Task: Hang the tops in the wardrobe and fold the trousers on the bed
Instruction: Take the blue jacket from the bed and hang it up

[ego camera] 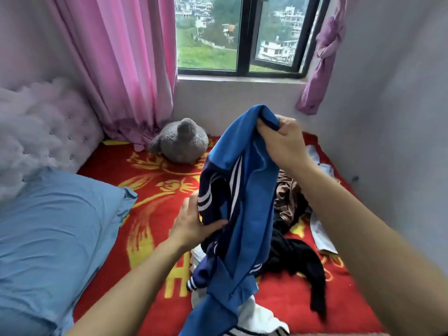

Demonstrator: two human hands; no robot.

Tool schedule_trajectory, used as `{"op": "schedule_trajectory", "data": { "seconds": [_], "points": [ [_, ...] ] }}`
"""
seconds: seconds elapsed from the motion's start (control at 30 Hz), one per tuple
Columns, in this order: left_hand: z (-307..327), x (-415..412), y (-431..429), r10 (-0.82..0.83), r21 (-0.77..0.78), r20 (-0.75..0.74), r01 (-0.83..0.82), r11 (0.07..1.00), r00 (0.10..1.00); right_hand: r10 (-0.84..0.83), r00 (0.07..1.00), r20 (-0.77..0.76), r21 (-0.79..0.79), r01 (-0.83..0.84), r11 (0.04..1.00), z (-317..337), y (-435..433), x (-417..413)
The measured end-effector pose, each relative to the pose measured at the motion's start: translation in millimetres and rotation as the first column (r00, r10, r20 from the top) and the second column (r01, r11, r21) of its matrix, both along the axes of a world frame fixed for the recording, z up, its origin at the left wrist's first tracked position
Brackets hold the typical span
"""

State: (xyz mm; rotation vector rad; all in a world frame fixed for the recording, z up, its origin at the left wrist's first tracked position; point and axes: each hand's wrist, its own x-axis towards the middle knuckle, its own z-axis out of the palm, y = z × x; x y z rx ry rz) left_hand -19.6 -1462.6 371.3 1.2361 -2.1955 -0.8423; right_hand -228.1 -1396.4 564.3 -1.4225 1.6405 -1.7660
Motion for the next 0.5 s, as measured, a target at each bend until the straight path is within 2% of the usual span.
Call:
{"op": "schedule_trajectory", "data": {
  "seconds": [0.1, 0.17, 0.27, 0.4, 0.5],
  "points": [
    [-51, 0, 18, -0.078, 0.282, 0.075, 0.054, 0.958, 0.994, -0.028, 0.997, 0.075, 0.015, 0.027, 1.000, -6, 7, 5],
    [-74, -2, 22, -0.111, 0.383, 0.134, 0.052, 0.922, 0.985, -0.073, 0.985, 0.158, 0.020, 0.071, 0.997, -7, 10, 1],
    [-84, 1, 24, -0.093, 0.405, 0.137, 0.030, 0.914, 0.986, -0.164, 0.950, 0.266, 0.040, 0.159, 0.986, -8, 13, -11],
    [-84, -2, 25, -0.244, 0.462, 0.119, 0.164, 0.872, 0.963, -0.209, 0.918, 0.337, 0.049, 0.204, 0.978, -14, 10, -12],
    [-86, -17, 34, -0.254, 0.377, 0.160, 0.179, 0.909, 0.954, -0.184, 0.915, 0.358, 0.060, 0.174, 0.983, -18, 6, -4]
  ]
}}
